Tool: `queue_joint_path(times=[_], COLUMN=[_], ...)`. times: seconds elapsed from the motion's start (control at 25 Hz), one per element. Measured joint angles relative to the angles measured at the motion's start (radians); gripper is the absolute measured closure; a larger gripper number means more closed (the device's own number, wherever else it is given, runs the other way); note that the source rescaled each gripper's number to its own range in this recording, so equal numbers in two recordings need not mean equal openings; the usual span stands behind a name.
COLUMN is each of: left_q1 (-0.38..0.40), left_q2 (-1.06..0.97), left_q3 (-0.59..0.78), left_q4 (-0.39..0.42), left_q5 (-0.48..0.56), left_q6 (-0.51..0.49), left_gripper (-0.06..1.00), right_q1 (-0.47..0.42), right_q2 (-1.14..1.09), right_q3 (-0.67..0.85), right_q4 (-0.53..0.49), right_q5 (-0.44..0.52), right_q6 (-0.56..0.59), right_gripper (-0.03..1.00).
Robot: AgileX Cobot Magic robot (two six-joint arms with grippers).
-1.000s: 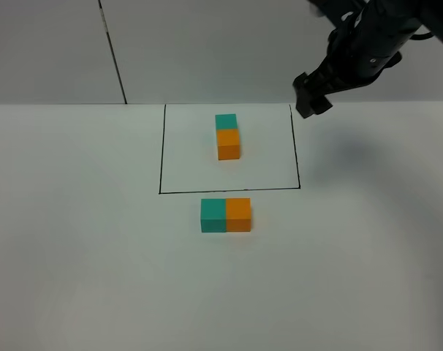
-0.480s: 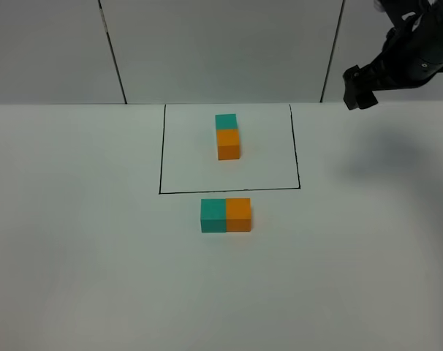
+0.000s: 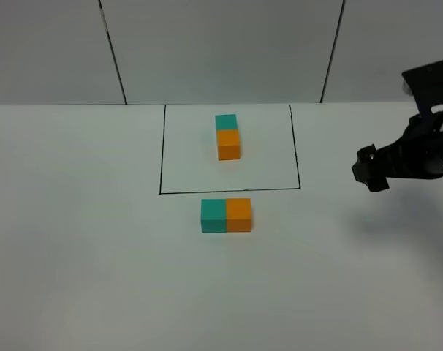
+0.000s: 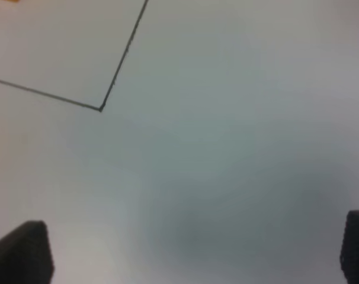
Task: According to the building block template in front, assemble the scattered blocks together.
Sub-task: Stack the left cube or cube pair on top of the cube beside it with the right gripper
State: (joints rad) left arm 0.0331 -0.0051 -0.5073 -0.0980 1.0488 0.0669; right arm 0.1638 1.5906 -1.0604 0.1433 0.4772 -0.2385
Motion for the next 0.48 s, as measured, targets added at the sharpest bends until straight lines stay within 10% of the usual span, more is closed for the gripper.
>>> queue_joint_path(times=[0.48], left_q1=[0.000], left_q2=[0.000], left_q3=[0.000], left_q4=[0.000], left_q5=[0.000], left_q6=[0.000], left_gripper=[0.29], right_q1=[0.000], right_q2=[-0.010], right_q3=[0.009], right_q4=[0.030], right_q5=[0.049], right_q6=[-0.038], right_gripper=[-0.03])
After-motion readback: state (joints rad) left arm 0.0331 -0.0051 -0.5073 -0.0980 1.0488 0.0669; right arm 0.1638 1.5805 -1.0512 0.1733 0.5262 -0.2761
